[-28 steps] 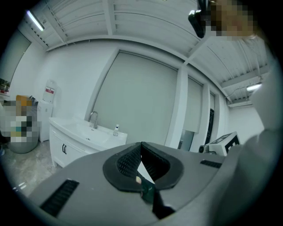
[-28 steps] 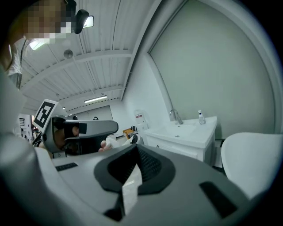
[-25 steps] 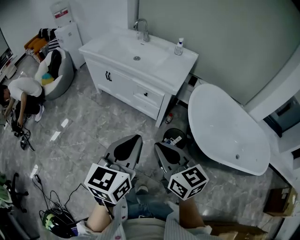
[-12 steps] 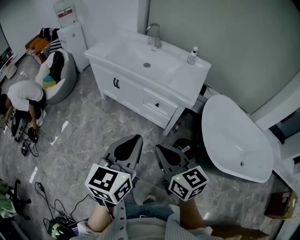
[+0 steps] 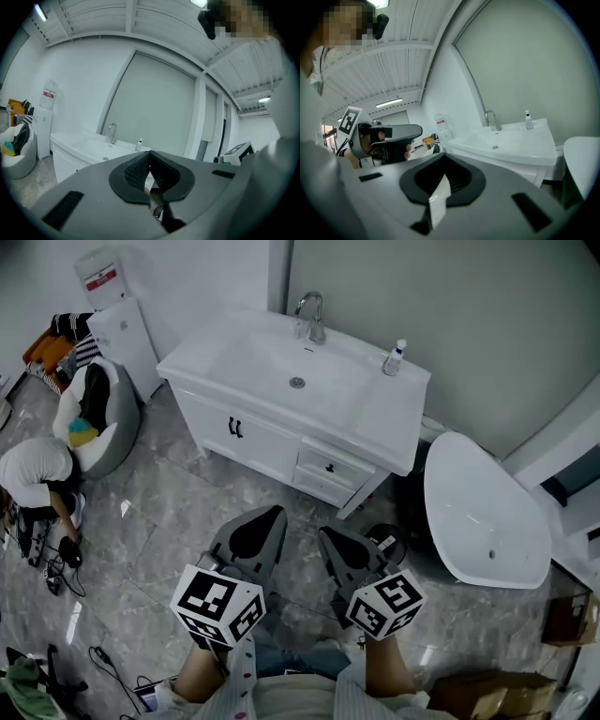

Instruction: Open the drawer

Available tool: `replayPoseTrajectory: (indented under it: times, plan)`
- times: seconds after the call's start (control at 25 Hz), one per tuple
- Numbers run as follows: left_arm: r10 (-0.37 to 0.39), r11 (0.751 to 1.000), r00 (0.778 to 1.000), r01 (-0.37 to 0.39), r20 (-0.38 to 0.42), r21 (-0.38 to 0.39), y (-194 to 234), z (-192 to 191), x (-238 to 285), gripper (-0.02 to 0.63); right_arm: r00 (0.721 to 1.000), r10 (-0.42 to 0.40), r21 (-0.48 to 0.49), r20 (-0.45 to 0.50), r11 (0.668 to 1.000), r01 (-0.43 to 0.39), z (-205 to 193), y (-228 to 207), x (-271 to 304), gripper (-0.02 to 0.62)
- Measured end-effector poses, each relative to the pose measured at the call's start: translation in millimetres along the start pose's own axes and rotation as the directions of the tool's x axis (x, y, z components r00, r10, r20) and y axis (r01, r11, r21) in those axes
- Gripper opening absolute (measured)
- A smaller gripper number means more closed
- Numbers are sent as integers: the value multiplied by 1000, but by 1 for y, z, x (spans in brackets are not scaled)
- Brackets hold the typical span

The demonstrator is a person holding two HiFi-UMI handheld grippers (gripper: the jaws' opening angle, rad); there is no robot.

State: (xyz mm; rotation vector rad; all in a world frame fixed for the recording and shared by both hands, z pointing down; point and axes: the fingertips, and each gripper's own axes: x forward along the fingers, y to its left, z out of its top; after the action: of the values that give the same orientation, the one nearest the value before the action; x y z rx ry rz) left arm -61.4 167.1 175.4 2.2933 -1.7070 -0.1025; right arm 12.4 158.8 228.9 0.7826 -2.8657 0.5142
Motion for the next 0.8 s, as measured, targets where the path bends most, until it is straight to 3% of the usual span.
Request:
replayPoseTrajectory:
  times: [0.2, 0.48, 0.8]
  plan:
    - [-60, 998, 998, 60, -25, 3, 33, 6, 9, 17, 996, -84, 36, 20, 996, 83, -1, 1, 22, 8]
    - [-112, 994, 992, 112, -63, -7, 46, 0, 34, 17, 979, -204, 102, -16, 974, 204, -17, -29, 14, 8]
    - [-135, 991, 986, 134, -97, -13, 51, -14, 78, 17, 976, -216, 125, -30, 968, 218, -19, -70, 33, 8]
